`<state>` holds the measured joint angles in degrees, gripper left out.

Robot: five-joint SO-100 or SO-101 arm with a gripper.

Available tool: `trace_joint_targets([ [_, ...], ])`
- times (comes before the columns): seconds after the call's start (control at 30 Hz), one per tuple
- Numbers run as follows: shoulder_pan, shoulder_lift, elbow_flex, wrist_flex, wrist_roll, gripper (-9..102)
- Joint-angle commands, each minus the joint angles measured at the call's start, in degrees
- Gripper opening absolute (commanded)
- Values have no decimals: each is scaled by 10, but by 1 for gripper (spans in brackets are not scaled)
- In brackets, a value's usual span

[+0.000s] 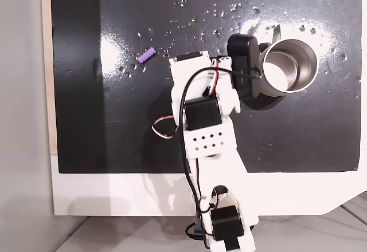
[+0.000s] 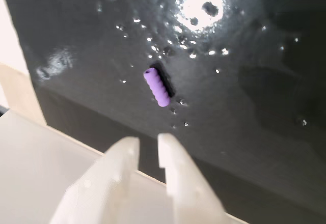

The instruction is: Grasp a pengrip and put it in the cup.

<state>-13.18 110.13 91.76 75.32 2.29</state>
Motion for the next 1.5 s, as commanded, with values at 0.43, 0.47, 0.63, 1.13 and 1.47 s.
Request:
trace_joint_targets([
  [0.43, -34, -311, -410, 180, 41, 13],
  [0.47, -33, -330, -431, 181, 36, 14],
  [0.63, -39, -417, -527, 187, 13, 18],
  [1.13, -108, -592, -628, 190, -3, 23],
  [1.47, -125, -682, -687, 186, -3, 23],
])
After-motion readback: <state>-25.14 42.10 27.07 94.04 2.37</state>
